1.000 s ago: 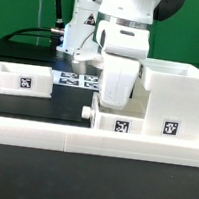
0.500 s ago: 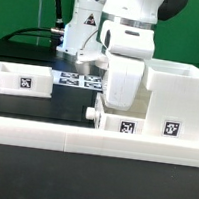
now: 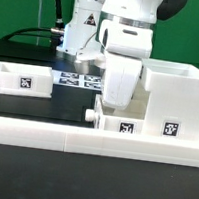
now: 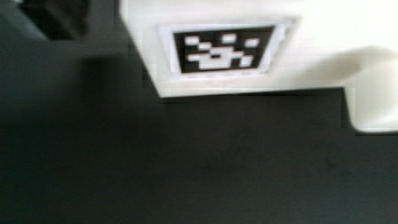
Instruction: Assemble drawer
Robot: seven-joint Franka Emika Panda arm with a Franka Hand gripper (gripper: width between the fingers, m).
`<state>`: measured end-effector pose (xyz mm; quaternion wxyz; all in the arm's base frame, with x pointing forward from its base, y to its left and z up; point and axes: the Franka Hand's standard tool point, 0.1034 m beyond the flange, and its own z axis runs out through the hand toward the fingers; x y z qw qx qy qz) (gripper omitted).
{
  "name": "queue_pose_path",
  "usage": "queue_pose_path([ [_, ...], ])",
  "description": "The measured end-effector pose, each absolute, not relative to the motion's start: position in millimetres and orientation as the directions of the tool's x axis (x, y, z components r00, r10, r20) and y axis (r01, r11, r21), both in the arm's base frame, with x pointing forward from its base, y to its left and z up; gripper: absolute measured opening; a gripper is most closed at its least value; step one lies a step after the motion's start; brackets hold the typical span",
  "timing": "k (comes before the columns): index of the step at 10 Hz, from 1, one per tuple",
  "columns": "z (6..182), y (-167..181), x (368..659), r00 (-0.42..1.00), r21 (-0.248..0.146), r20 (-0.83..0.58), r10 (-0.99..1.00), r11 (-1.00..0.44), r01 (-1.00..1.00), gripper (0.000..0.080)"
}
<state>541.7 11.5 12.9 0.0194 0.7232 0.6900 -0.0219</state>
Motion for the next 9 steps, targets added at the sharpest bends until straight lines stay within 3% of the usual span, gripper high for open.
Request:
queue_pose_path([
  [1, 15.4, 11.6, 542.6, 0.052, 0.000, -0.059, 0.997, -0.053, 0.999, 0.0612],
  [2, 18.7, 12.7, 543.6, 0.062, 0.002, -0.058, 0.996, -0.062, 0.998, 0.0644],
  [8, 65.5, 0.1, 555.1, 0.069, -0.032, -0.084, 0.994, -0.072, 0.997, 0.0648],
  [9, 76.7, -14.7, 568.3, 0.059, -0.017, -0.078, 0.995, -0.060, 0.998, 0.0648],
])
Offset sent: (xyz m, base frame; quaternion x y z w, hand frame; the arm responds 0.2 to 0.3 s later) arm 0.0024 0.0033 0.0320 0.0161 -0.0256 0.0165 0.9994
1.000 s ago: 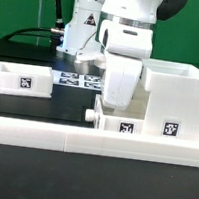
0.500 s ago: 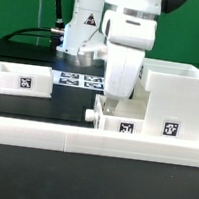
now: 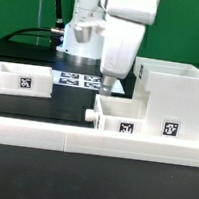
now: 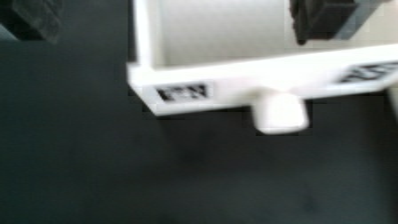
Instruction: Assemble drawer
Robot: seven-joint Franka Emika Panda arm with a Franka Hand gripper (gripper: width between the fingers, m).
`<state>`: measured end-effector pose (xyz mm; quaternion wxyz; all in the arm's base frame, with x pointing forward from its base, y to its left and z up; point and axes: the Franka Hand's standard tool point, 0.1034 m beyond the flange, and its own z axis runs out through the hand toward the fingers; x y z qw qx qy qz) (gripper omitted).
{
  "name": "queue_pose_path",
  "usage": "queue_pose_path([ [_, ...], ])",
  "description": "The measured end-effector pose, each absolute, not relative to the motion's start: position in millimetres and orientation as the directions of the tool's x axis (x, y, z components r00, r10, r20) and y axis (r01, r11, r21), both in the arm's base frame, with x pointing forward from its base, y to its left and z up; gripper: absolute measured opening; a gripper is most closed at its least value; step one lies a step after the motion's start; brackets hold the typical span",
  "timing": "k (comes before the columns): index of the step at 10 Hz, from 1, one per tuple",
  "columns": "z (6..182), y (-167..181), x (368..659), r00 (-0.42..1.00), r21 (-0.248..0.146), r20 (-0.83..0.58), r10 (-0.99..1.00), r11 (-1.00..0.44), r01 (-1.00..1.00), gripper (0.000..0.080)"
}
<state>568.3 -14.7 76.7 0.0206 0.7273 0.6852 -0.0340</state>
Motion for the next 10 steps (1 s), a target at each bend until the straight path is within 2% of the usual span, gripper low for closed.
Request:
queue_pose_path([
  [3, 74.1, -30.2, 567.1, 0.065, -0.018, -0.040, 0.997, -0.066, 0.998, 0.0648],
  [7, 53.4, -76.5, 568.7, -0.047, -0.028, 0.119, 0.992, 0.050, 0.998, 0.0648],
  [10, 43.3, -67.1, 570.5, -0.026, -0.035, 0.190, 0.981, 0.033, 0.999, 0.0648],
])
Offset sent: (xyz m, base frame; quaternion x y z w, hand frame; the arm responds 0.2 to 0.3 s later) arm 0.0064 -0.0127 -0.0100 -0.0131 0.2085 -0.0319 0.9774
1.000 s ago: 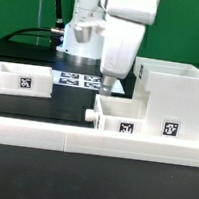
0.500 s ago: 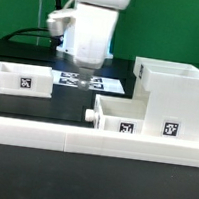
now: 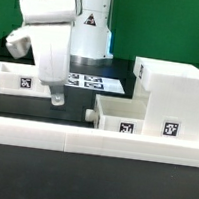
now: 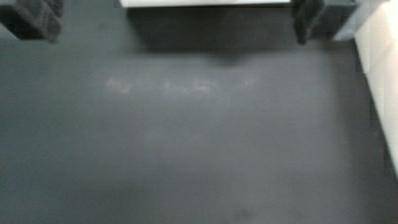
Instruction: Assemble drawer
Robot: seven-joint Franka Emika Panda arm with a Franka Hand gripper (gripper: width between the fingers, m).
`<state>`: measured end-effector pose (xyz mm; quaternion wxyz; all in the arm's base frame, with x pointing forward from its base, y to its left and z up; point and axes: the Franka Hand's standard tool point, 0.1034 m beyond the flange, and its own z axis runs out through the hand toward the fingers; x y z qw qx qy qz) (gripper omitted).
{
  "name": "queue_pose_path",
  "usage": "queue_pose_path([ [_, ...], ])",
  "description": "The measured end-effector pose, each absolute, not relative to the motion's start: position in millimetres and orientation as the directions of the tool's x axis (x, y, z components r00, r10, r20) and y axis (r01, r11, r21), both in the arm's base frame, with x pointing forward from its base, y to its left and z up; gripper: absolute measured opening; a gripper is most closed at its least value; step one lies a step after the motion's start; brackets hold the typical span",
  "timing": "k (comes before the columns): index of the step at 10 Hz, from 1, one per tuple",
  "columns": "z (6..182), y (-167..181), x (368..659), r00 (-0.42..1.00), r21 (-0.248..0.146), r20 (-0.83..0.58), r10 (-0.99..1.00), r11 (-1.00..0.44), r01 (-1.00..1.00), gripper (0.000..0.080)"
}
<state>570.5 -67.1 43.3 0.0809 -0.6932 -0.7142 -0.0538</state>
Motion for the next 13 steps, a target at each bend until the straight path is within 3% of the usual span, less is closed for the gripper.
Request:
queue_pose_path([
  [5, 30.3, -36.6, 575.0, 0.009, -0.053, 0.218, 0.976, 0.003, 0.999, 0.0648],
  [13, 25.1, -40.2, 571.2, -0.013, -0.050, 0.230, 0.973, 0.025, 0.998, 0.0648],
])
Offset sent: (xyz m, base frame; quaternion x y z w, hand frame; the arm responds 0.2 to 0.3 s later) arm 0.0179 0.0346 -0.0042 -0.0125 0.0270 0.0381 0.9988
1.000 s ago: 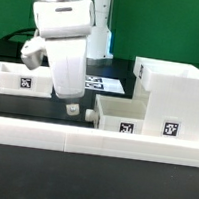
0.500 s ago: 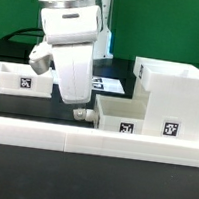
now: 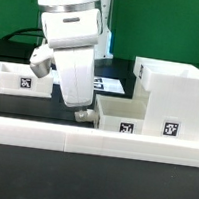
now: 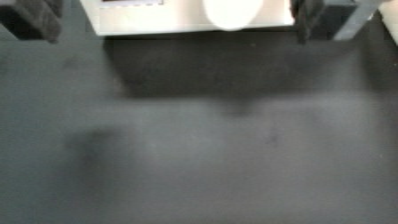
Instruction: Assemble drawer
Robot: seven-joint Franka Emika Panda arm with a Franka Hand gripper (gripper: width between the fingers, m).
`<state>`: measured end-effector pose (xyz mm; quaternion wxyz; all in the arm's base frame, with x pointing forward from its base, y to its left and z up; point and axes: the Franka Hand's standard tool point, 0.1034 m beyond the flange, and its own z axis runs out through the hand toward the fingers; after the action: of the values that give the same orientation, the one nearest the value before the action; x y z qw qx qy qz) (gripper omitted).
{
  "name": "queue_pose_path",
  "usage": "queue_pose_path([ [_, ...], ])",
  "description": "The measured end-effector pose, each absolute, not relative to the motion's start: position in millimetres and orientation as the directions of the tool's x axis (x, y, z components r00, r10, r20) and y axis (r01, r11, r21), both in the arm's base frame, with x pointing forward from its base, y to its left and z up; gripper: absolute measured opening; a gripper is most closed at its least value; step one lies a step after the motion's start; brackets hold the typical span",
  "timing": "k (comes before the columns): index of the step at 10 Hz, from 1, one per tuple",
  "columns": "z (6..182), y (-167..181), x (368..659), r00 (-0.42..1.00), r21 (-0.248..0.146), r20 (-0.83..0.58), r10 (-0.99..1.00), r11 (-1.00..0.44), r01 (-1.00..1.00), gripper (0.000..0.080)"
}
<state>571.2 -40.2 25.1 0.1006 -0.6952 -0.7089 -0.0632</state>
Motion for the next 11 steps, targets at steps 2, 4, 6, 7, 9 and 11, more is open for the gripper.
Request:
queue_pose_path([
  [2, 23.8, -42.5, 572.7, 0.006, -0.034, 0.219, 0.976, 0.001, 0.999, 0.0648],
  [4, 23.6, -44.5, 574.0, 0.037, -0.032, 0.203, 0.978, -0.031, 0.999, 0.0648],
  [6, 23.4, -36.0, 576.6, 0.053, -0.016, 0.201, 0.978, -0.051, 0.999, 0.0648],
  [7, 22.7, -31.8, 577.1, 0.056, -0.006, 0.201, 0.978, -0.056, 0.998, 0.0648],
  [9, 22.7, -22.3, 578.9, 0.038, -0.008, 0.200, 0.979, -0.037, 0.999, 0.0648],
  [11, 21.3, -16.6, 581.7, 0.039, 0.007, 0.201, 0.979, -0.041, 0.999, 0.0648],
])
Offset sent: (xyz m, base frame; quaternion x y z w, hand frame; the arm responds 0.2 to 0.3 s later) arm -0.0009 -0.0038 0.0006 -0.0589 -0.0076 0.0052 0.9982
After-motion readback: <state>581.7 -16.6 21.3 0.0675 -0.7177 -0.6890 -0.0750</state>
